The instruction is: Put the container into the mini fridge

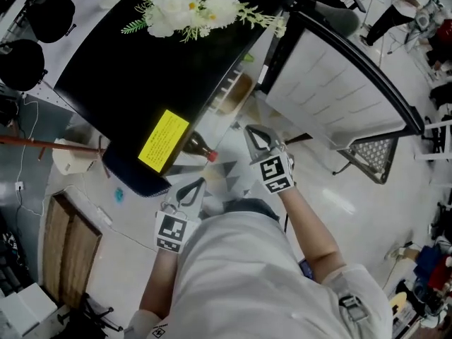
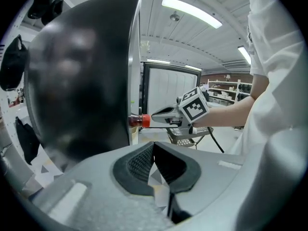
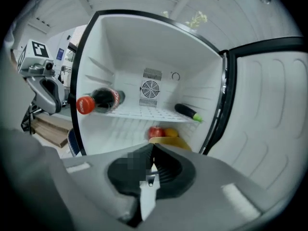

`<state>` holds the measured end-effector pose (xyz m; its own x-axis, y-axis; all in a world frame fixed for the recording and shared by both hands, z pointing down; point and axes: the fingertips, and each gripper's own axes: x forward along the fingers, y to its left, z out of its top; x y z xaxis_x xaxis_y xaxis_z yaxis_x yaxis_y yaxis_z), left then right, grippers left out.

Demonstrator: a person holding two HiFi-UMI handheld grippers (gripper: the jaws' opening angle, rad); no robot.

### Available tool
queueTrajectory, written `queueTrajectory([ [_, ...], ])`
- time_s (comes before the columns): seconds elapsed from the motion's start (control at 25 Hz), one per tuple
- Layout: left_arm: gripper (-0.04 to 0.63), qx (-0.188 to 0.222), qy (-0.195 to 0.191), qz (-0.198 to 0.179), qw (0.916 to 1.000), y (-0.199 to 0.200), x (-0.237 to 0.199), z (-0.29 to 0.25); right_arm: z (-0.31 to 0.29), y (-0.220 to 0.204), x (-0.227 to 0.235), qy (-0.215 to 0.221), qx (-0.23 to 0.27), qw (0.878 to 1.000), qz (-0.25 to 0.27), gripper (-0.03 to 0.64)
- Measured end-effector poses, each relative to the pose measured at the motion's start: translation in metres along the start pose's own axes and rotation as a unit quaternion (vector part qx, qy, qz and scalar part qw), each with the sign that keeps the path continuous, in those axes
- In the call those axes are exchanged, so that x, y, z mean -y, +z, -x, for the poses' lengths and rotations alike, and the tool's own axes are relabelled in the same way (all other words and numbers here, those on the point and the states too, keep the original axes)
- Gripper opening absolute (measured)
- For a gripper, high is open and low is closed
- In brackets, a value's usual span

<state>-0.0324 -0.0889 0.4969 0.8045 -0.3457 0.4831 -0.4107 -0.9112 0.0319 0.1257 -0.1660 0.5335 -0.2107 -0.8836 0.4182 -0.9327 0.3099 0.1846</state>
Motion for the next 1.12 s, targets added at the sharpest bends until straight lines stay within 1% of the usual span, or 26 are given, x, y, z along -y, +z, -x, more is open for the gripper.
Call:
queueTrajectory([
  [0.28, 0.009, 0.018, -0.054, -0.024, 0.9981, 0.012, 0.014, -0.010, 0.053, 0.008, -0.003, -0.037, 0.022, 0.997, -0.063, 0.003],
  [0.56, 0.009, 0.045, -0.107, -0.040, 0.9924, 0.029, 0.028, -0.021, 0.099, 0.018, -0.009, -0.065, 0.033, 0.993, -0.097, 0.003],
  [0.76, 0.009, 0.067, -0.140, -0.052, 0.9864, 0.045, 0.038, -0.025, 0.130, 0.026, -0.010, -0.095, 0.043, 0.989, -0.106, 0.003],
  [0.96, 0.009, 0.087, -0.162, -0.050, 0.9817, 0.058, 0.042, -0.028, 0.155, 0.033, -0.014, -0.118, 0.052, 0.986, -0.108, 0.003],
  [1.12, 0.009, 0.095, -0.177, -0.059, 0.9779, 0.067, 0.048, -0.029, 0.170, 0.037, -0.019, -0.131, 0.059, 0.983, -0.117, 0.003],
])
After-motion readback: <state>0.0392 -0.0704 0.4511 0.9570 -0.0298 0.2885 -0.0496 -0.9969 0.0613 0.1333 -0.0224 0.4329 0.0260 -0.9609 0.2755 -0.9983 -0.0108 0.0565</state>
